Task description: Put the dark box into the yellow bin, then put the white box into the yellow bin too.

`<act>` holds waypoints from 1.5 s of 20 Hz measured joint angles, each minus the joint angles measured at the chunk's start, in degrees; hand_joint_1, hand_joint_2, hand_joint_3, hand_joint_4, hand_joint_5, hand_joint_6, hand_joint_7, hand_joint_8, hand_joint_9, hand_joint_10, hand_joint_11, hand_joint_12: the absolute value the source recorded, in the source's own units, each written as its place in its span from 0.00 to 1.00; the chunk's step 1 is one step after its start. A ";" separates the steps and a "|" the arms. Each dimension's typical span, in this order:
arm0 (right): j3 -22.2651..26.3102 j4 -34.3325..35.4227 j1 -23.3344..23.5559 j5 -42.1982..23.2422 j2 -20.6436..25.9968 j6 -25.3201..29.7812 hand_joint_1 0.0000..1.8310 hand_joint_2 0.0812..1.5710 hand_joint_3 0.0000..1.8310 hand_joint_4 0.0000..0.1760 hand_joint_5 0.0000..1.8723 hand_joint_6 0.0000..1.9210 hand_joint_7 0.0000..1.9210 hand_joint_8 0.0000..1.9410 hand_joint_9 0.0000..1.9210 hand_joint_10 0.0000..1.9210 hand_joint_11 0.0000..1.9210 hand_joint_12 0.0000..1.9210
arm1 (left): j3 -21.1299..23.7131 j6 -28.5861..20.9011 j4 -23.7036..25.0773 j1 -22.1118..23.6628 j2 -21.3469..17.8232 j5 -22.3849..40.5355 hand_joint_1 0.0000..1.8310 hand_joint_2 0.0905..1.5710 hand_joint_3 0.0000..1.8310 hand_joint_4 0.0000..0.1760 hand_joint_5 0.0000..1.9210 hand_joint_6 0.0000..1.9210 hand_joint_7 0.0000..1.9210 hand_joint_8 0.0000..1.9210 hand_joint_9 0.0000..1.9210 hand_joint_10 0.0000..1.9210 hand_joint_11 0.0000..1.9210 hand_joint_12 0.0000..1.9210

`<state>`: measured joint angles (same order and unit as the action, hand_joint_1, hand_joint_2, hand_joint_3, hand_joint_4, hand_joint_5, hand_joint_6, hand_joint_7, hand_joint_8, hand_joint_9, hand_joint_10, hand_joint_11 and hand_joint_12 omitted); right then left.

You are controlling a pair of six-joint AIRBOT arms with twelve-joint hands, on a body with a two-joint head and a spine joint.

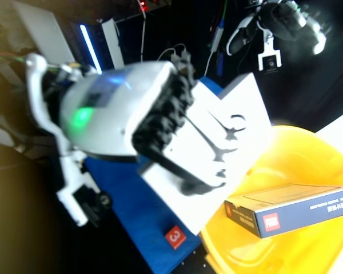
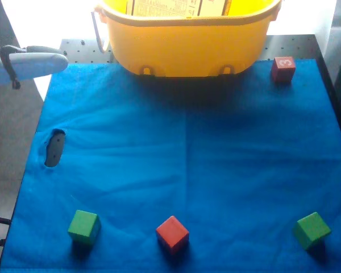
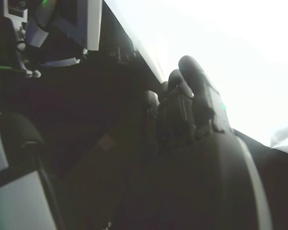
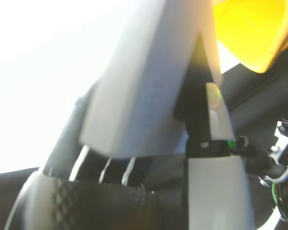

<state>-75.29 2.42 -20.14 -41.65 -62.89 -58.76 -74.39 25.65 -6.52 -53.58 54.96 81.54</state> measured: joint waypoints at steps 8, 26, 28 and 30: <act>-2.45 -0.13 0.39 -0.37 -2.58 0.00 0.69 0.65 0.00 0.00 0.59 0.35 0.62 0.38 0.60 0.31 0.46 0.69 | 0.07 -0.39 0.11 0.00 0.00 2.12 0.53 0.50 0.00 0.00 0.15 0.00 0.12 0.00 0.14 0.00 0.00 0.41; -0.24 -0.31 0.61 -0.42 -1.55 0.42 0.49 0.44 0.00 0.90 0.03 0.00 0.05 0.00 0.12 0.00 0.00 0.27 | 0.07 -0.90 -1.20 -0.98 0.28 2.75 0.51 0.48 0.00 0.00 0.14 0.00 0.13 0.00 0.15 0.00 0.00 0.41; 1.07 -0.39 0.61 -0.50 -0.31 0.44 0.46 0.42 0.00 0.95 0.02 0.00 0.11 0.01 0.13 0.00 0.00 0.27 | 0.07 -1.09 -1.51 -0.98 0.28 2.82 0.50 0.47 0.00 0.00 0.16 0.00 0.12 0.00 0.12 0.00 0.00 0.38; 2.80 -1.05 0.61 -0.44 1.84 0.42 0.45 0.41 0.00 0.86 0.02 0.00 0.13 0.01 0.13 0.00 0.00 0.24 | 0.07 -1.18 -1.77 -0.98 0.26 3.23 0.48 0.46 0.00 0.00 0.16 0.00 0.12 0.00 0.13 0.00 0.00 0.35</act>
<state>-72.49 1.37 -19.53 -42.09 -61.06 -58.35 -74.32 24.47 -8.29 -54.57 55.22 84.77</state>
